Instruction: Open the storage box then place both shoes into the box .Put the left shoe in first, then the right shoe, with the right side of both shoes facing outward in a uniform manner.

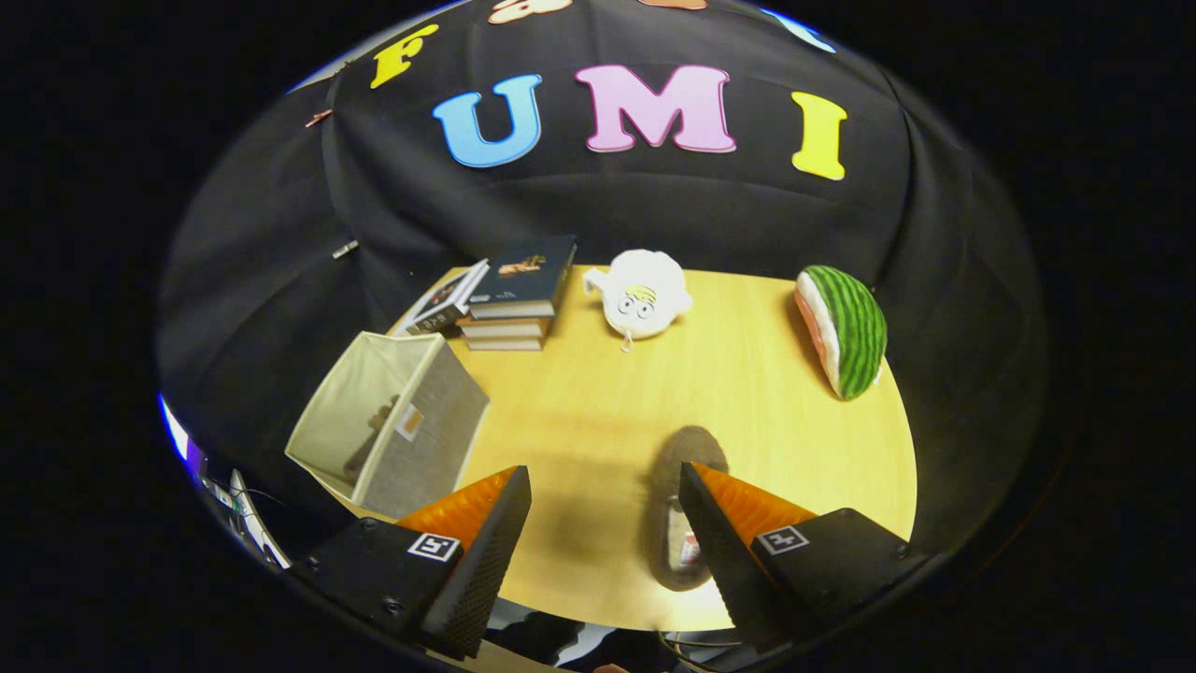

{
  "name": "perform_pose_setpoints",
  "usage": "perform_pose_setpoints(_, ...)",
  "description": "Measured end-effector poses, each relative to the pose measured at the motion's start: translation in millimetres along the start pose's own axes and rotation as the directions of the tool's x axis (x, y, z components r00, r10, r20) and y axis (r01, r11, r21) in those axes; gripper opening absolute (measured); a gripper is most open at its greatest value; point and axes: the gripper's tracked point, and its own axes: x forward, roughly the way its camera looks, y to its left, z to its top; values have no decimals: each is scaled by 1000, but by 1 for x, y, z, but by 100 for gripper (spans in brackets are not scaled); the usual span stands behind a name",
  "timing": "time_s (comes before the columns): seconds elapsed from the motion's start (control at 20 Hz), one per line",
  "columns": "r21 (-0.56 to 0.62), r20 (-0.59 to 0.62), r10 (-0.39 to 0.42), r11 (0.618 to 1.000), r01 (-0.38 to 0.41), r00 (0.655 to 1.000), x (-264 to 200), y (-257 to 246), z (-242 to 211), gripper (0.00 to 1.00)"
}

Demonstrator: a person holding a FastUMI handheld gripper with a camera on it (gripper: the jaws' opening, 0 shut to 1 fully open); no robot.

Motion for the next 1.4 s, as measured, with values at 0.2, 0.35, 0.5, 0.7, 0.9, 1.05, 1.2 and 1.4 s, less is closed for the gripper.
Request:
perform_pose_setpoints(0.2,-22,-68,-54,998,53,996,19,-49,-38,99)
perform_pose_setpoints(0.35,-7,-126,-61,998,60,990,39,-68,-67,99)
perform_pose_setpoints(0.5,-20,-184,-73,997,71,980,63,-83,-92,95)
perform_pose_setpoints(0.7,-29,-231,-111,994,107,967,97,-102,-112,77)
perform_pose_setpoints(0.9,-3,-239,-114,993,117,964,127,-109,-108,74)
perform_pose_setpoints(1.05,31,-248,-112,992,123,962,146,-105,-105,42)
perform_pose_setpoints(1.2,20,-228,-149,987,158,962,147,-108,-101,23)
perform_pose_setpoints(1.4,96,-252,-95,988,123,963,132,-92,-96,8)
